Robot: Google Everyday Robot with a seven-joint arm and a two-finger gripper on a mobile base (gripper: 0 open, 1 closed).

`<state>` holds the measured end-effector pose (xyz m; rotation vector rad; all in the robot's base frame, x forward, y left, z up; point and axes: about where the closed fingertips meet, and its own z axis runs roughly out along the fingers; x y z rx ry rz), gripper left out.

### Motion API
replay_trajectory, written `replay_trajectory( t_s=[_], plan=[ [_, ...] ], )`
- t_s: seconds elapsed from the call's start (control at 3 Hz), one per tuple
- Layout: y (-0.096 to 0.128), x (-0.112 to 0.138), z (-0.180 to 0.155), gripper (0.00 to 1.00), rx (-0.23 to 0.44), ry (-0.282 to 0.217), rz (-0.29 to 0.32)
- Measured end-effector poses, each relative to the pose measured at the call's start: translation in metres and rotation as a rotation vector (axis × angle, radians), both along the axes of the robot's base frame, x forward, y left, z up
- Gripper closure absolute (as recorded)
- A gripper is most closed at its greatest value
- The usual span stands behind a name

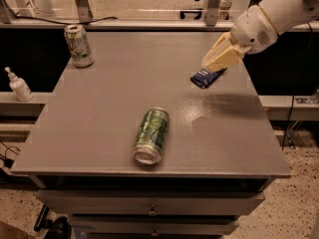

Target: Move rxbar blueberry near green can

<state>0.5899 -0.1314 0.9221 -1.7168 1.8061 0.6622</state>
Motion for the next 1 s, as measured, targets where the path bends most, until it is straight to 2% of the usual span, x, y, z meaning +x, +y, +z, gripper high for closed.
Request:
replay_trajectory(
  t_s=[0.33,0.67,1.0],
  plan=[
    [-0.016,-0.006,-0.011,0.59,-0.058,-0.035,-0.040],
    [-0.039,-0.001,-0.021,0.36,-0.100,-0.085,-0.092],
    [-0.057,0.015,-0.026,0.12,-0.119,-0.132,-0.143]
  ],
)
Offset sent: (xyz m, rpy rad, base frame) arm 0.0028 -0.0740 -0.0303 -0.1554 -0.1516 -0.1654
